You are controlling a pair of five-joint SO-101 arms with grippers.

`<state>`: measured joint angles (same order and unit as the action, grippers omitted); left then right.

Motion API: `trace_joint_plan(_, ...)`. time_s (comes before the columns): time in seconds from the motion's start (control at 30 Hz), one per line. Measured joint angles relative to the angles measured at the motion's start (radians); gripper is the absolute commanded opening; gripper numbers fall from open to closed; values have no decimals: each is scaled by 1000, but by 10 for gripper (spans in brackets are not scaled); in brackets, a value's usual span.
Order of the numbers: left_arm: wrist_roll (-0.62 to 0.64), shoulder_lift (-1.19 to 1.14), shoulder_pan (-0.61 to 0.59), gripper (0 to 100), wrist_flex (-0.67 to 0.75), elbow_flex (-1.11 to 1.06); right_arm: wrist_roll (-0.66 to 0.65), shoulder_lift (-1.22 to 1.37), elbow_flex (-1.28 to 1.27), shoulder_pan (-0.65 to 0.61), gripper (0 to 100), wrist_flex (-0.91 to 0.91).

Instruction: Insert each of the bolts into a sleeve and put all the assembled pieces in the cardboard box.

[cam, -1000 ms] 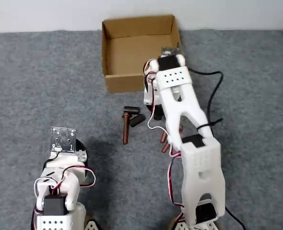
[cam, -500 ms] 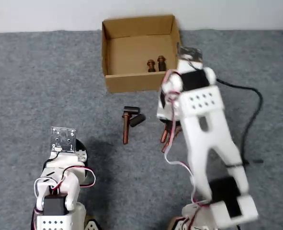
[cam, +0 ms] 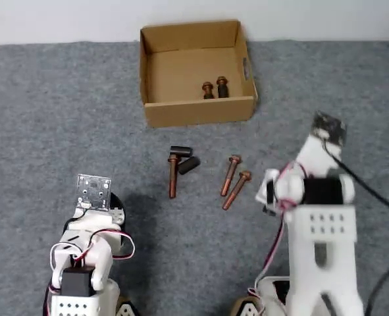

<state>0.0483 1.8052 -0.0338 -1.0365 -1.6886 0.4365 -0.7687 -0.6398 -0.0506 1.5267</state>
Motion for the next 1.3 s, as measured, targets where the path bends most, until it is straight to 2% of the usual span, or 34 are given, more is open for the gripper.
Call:
trace_joint_plan(0.2,0,0,0,8,-35,0,-8,-307,-224,98,8,-43)
trace_joint_plan(0.4,3,0,12,6,60,0,-46,-589,-399,144,8,-43)
trace_joint_plan(0.63,3,0,114,6,77,72,-92,-842,-496,201,8,-49)
trace_joint_plan(0.8,0,-32,152,6,34,153,-106,-913,-506,230,8,-49)
trace_joint_plan(0.97,3,-236,167,6,25,305,-106,-922,-520,236,8,-63)
trace_joint_plan(1.2,0,-713,253,6,25,589,-106,-928,-520,239,8,-66)
trace_joint_plan(1.3,52,-924,265,6,34,712,-106,-925,-532,239,8,-66)
